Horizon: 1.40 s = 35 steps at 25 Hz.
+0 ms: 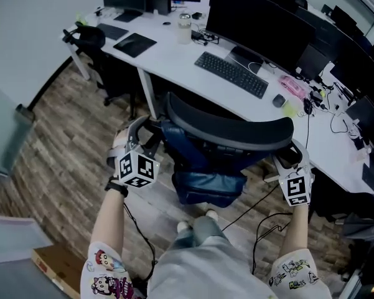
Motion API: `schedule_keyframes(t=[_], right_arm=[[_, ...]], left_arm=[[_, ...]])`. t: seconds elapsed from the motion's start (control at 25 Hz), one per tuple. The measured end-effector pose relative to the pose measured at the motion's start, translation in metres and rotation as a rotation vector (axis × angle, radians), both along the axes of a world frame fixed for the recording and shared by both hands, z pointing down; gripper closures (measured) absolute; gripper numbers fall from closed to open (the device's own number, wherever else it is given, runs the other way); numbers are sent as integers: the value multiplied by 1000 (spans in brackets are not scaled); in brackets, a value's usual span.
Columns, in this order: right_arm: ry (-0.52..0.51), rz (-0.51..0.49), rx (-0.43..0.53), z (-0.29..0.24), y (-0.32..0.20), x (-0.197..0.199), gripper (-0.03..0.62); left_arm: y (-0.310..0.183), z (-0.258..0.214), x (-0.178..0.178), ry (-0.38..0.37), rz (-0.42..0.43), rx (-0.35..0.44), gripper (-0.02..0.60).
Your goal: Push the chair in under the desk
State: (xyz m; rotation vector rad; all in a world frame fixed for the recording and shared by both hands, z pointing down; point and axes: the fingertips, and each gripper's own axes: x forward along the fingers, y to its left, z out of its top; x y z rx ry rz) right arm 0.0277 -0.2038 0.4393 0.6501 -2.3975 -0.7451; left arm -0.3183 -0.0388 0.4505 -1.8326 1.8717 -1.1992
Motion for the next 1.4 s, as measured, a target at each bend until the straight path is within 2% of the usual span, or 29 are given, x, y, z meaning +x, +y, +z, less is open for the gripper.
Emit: schedule_keyframes(t=[0.56,1.16,1.4], right_arm=[[29,50,2,2,-15,-36,315],[48,101,52,-1,-57,-79,333],[37,143,58,-3,-65,-104,333]], left_arm=[[-39,1,-46,-5,55,-7,322],[-93,-3,-100,-8,54,4,318],[-115,-4,-129,-9,110,20,318]])
